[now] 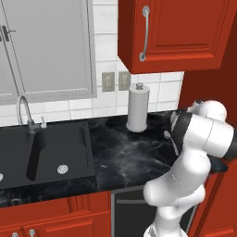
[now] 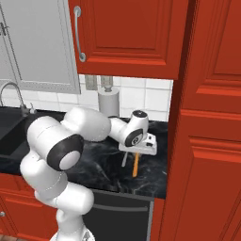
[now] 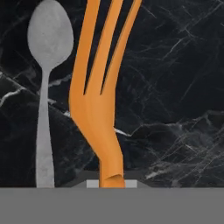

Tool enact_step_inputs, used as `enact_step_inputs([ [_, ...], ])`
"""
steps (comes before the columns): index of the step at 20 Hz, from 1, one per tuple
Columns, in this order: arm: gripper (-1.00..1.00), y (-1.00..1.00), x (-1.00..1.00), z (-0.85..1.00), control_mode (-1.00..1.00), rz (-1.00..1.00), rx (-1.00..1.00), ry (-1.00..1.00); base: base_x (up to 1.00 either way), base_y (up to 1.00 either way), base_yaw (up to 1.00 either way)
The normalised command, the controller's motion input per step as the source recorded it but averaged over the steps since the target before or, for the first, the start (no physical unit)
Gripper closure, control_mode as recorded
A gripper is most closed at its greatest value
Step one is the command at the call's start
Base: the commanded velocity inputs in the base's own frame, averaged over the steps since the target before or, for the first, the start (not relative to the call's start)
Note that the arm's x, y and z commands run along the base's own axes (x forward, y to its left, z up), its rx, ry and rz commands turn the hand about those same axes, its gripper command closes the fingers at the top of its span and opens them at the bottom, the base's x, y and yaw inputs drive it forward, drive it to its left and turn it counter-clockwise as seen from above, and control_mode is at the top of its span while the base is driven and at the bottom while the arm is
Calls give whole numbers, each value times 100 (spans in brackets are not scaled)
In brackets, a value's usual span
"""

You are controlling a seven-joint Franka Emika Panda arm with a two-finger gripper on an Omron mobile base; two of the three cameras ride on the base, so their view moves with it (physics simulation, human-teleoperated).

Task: Take the fork and place it on the left side of the plate. Then take the spoon and place it on the right side of the plate. Make sure they're directly next to the plate.

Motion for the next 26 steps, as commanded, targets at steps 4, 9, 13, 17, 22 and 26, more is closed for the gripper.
enact_step_inputs([
  [4, 100, 23, -46, 58, -100, 8, -3, -5, 0, 0, 0],
  [9, 100, 59, -47, 57, -100, 4, -1, 0, 0, 0, 0],
  [13, 100, 58, -52, 71, -100, 5, 0, 0, 0, 0, 0],
  [17, 100, 55, -54, 73, -100, 5, 0, 0, 0, 0, 0],
  [22, 100, 50, -56, 69, -100, 6, 0, 0, 0, 0, 0],
  [26, 100, 47, -51, 68, -100, 6, 0, 0, 0, 0, 0],
])
